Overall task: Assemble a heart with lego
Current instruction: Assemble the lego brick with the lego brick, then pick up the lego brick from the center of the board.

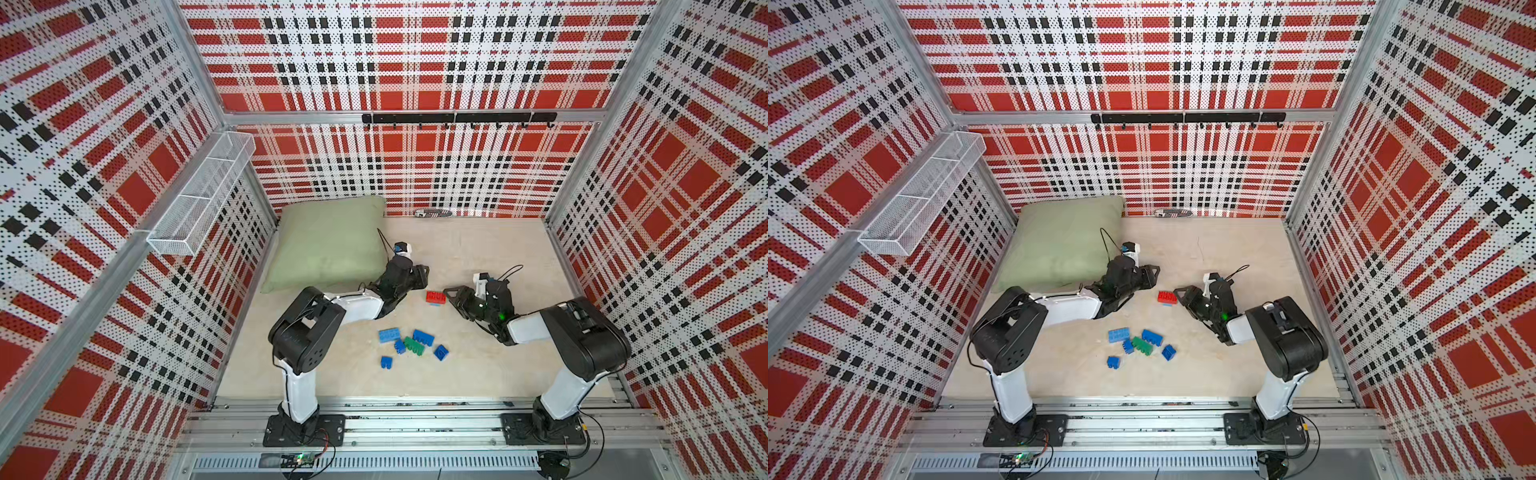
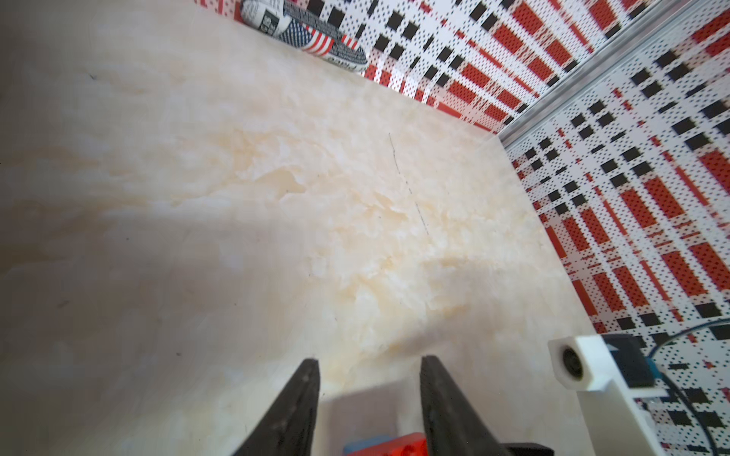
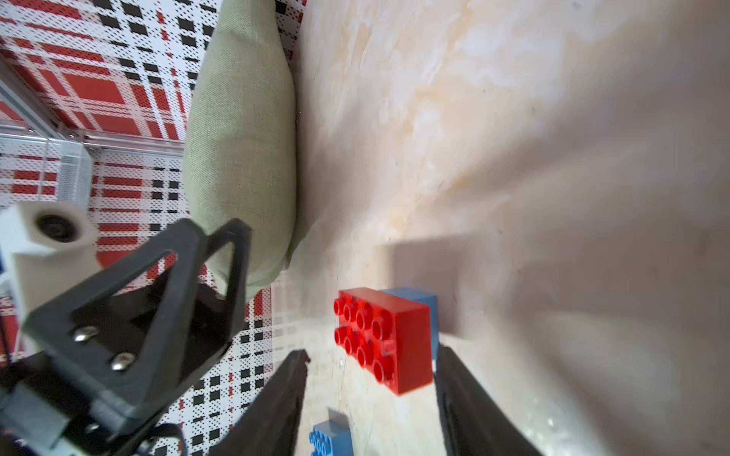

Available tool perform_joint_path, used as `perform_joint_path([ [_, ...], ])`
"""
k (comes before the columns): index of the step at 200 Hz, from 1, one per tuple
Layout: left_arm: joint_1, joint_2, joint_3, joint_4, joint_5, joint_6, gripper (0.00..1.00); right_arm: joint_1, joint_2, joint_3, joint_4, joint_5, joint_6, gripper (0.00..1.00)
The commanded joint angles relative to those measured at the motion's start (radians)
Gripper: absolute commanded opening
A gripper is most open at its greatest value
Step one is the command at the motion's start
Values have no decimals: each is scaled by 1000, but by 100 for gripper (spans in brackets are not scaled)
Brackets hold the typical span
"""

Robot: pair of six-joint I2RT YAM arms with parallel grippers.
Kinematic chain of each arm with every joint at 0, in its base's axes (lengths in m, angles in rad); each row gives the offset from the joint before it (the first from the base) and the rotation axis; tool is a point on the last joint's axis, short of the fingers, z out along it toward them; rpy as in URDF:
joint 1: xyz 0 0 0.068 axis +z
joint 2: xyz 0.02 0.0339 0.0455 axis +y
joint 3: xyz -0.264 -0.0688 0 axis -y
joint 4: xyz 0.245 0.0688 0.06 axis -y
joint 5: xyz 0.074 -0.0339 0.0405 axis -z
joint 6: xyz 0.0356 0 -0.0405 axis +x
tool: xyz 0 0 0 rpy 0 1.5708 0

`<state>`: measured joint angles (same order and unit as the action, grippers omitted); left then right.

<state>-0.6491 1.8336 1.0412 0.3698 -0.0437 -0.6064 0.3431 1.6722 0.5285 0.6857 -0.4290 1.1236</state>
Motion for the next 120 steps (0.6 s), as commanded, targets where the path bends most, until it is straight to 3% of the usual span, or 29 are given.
perform_joint_path([
  [1,-22,-133,-56,-75,-59,60,50,24,-150,38,-297,24,-183,64],
  [27,-68,-276,-175,-144,-111,74,54,109,-308,110,-708,121,-414,66],
  [45,-89,-344,-250,-182,-118,58,54,174,-397,99,-852,180,-484,67],
  [72,-117,-436,-364,-164,-134,14,55,292,-439,90,-901,253,-552,68],
  [106,-116,-484,-446,-126,-148,-36,55,439,-307,157,-933,393,-740,66],
  [120,-110,-497,-456,-128,-152,-41,55,453,-242,180,-942,362,-786,64],
])
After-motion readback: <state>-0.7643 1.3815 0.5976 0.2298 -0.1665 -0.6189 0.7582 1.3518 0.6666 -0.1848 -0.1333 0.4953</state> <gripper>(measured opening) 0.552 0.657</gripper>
